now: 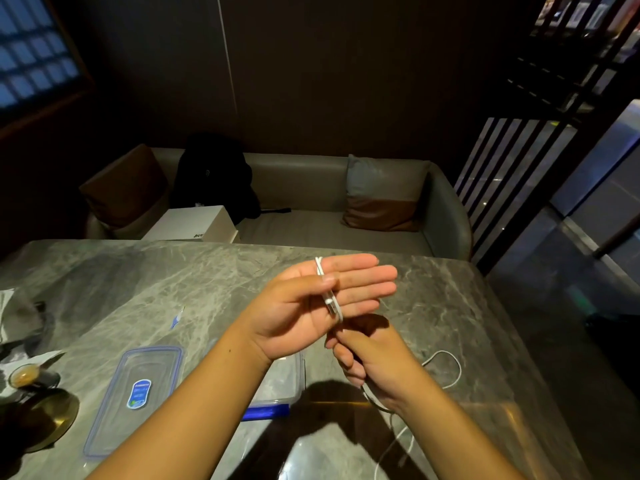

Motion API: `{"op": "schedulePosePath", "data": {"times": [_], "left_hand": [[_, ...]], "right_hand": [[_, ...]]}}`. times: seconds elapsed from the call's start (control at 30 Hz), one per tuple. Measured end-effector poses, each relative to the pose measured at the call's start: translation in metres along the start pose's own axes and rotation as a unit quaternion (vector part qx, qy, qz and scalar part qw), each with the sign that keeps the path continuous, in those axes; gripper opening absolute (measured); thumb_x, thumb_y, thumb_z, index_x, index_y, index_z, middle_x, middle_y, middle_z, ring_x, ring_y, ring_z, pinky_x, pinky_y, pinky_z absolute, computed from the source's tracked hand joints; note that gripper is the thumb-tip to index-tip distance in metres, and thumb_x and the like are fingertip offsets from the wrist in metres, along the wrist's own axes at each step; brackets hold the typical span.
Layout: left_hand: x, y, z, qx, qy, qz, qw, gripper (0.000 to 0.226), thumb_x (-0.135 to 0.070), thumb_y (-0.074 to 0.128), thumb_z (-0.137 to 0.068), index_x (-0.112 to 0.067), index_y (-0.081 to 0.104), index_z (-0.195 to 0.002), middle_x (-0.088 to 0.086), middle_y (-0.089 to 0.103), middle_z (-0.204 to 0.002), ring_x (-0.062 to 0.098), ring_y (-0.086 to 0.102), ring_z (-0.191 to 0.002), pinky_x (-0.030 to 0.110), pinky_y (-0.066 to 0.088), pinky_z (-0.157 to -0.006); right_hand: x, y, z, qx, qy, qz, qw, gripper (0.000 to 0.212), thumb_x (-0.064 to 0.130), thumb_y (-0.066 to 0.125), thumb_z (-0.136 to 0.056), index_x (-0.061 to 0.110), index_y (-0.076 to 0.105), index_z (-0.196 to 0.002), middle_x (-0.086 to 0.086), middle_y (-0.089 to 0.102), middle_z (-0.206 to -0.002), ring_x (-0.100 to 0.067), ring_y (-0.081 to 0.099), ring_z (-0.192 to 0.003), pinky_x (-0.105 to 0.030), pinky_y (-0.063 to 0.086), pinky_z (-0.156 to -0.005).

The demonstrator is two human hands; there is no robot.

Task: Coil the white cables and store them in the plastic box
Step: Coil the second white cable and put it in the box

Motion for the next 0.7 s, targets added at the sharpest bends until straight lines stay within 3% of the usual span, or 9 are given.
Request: {"op": "schedulePosePath", "data": {"times": [0.17, 0.37, 0.57, 0.7], "left_hand": [[0.005, -0.014, 0.0, -0.038, -0.012, -0.019, 0.999, 0.043, 0.002, 0.026, -0.1, 0.011, 0.038, -0.141, 0.033, 0.041, -0.145, 0.045, 0.041, -0.135, 0.049, 0.032, -0.115], [0.01, -0.023, 0.0, -0.046, -0.029, -0.055, 0.997, 0.043, 0.002, 0.027, -0.101, 0.01, 0.036, -0.142, 0.032, 0.042, -0.145, 0.044, 0.04, -0.136, 0.049, 0.033, -0.115], [0.015, -0.022, -0.005, -0.041, -0.041, -0.078, 0.995, 0.043, 0.0, 0.032, -0.1, 0.009, 0.036, -0.143, 0.03, 0.043, -0.145, 0.043, 0.042, -0.136, 0.049, 0.033, -0.115], [0.018, -0.016, -0.007, -0.036, -0.044, -0.06, 0.997, 0.044, 0.0, 0.038, -0.098, 0.009, 0.039, -0.141, 0.031, 0.045, -0.143, 0.043, 0.044, -0.134, 0.049, 0.036, -0.113]], "right_hand": [[0.001, 0.005, 0.013, 0.002, -0.033, 0.052, 0.998, 0.031, 0.019, 0.054, -0.101, 0.01, 0.07, -0.076, -0.004, 0.051, -0.052, -0.009, 0.035, -0.037, -0.021, 0.028, -0.038], [0.015, -0.001, 0.029, 0.007, -0.003, 0.126, 0.992, 0.023, 0.014, 0.056, -0.099, 0.012, 0.071, -0.082, -0.004, 0.054, -0.053, -0.011, 0.037, -0.036, -0.02, 0.031, -0.039], [0.042, -0.008, 0.04, 0.012, -0.01, 0.266, 0.964, 0.021, 0.021, 0.061, -0.095, 0.008, 0.068, -0.08, 0.001, 0.059, -0.051, -0.006, 0.043, -0.039, -0.017, 0.035, -0.043], [0.061, -0.012, 0.043, 0.014, -0.057, 0.356, 0.933, 0.025, 0.024, 0.064, -0.092, 0.019, 0.064, -0.067, -0.001, 0.058, -0.053, -0.005, 0.046, -0.045, -0.028, 0.039, -0.051]]}}
Point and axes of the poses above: each hand's wrist, its own z-axis away from the middle knuckle, its own y-axis out of the palm, x = y × z, the point moved 1 cm from there along -z, towards the middle knuckle
